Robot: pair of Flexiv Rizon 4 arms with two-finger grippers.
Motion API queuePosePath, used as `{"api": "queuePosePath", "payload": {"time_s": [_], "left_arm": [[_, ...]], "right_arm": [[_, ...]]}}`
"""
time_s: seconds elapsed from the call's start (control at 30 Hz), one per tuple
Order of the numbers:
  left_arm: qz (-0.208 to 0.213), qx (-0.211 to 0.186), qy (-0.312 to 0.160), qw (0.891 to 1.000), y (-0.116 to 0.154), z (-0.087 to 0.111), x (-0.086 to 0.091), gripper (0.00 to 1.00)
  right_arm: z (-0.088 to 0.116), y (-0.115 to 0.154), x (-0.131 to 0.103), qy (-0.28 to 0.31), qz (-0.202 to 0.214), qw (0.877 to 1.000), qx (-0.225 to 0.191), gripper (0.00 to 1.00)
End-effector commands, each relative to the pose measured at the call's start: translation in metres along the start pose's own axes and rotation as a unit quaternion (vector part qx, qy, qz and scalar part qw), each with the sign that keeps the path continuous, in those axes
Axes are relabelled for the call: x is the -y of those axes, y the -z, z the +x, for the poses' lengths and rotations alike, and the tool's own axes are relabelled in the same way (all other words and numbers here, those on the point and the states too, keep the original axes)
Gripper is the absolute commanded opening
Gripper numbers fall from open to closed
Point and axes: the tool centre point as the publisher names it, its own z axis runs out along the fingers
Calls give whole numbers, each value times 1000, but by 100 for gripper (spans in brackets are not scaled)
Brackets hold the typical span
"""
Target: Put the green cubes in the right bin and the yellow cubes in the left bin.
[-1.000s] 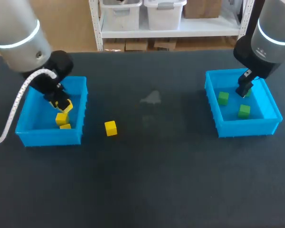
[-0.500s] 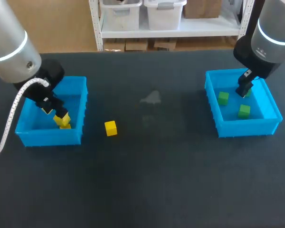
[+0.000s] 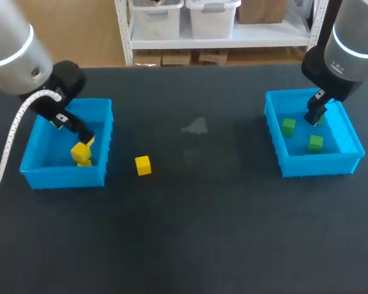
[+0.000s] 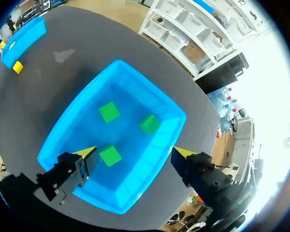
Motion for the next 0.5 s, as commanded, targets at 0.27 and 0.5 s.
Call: {"api": "queuePosePath", "payload": {"time_s": [0.27, 0.5], "left_arm": [[-4, -16, -85, 996, 29, -58, 17, 100], [4, -29, -127, 991, 30, -78, 27, 100]], "right_arm": [[1, 0, 0, 0, 1, 1000, 2, 100], [1, 0, 0, 0, 1, 1000, 2, 100]]}}
